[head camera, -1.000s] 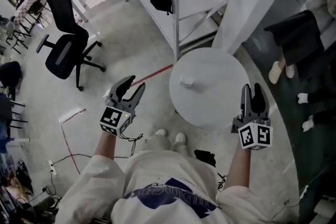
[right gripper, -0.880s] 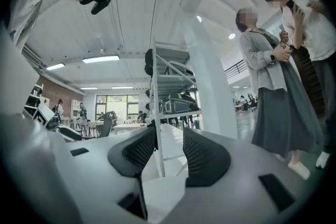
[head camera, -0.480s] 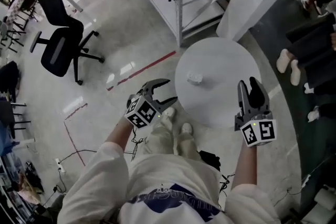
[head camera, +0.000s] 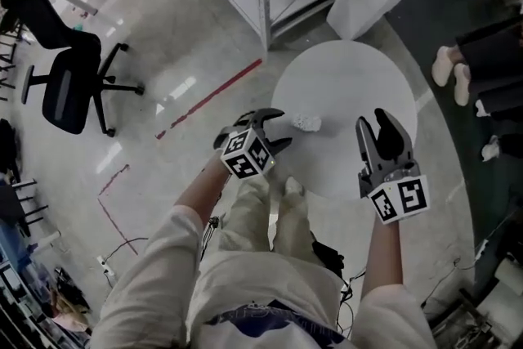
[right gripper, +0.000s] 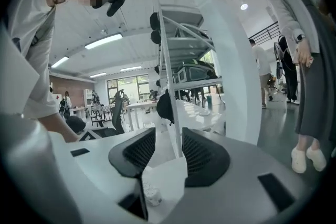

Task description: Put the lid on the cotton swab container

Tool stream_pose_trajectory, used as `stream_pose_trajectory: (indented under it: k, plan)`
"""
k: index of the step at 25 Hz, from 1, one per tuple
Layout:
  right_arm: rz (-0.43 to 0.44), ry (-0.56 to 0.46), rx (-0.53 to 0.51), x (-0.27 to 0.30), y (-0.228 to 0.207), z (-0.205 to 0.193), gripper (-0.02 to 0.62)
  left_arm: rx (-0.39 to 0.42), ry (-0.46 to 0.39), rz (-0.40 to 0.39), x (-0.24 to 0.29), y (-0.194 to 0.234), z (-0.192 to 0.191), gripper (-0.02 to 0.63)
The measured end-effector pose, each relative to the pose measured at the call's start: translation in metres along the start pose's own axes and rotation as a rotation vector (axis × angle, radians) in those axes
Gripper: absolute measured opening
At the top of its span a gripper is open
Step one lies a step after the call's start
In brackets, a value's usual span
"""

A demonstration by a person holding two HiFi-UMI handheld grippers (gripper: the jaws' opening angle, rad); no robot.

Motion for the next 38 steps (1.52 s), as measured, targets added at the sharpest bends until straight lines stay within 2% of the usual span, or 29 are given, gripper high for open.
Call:
stream_pose_trajectory:
  k: [9,14,17,22,32,38]
  plan:
    - [-0.009,0.053,0.012,0.038,-0.012,-0.027,0.166,0.063,-0.003,-0.081,0.052,0.018,-0.004,0.268]
    - [0.002,0.076,0.005,0.044,-0.017,-0.031,0.166,0.107,-0.001,-0.12,0.062,0.019,0.001,0.267]
    - [0.008,0.091,0.002,0.049,-0.022,-0.034,0.164,0.136,0.001,-0.141,0.064,0.019,0.003,0.244]
    - [0.028,0.128,-0.002,0.062,-0.031,-0.041,0.147,0.147,-0.004,-0.143,0.066,0.018,0.004,0.225]
    - [0.143,0.318,-0.013,0.114,-0.028,-0.062,0.1,0.168,0.001,-0.148,0.068,0.018,0.006,0.224]
    - [0.198,0.455,-0.072,0.135,-0.013,-0.077,0.091,0.186,0.007,-0.153,0.066,0.021,0.003,0.222]
Point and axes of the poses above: the fingertips, and each gripper's own axes: x forward along the fingers, y to its left, z out of its top, the point moved 10 cm from there along -x, backward along the fingers, and after that the axes turned 2 degrees about z, right-handed, at the moved point
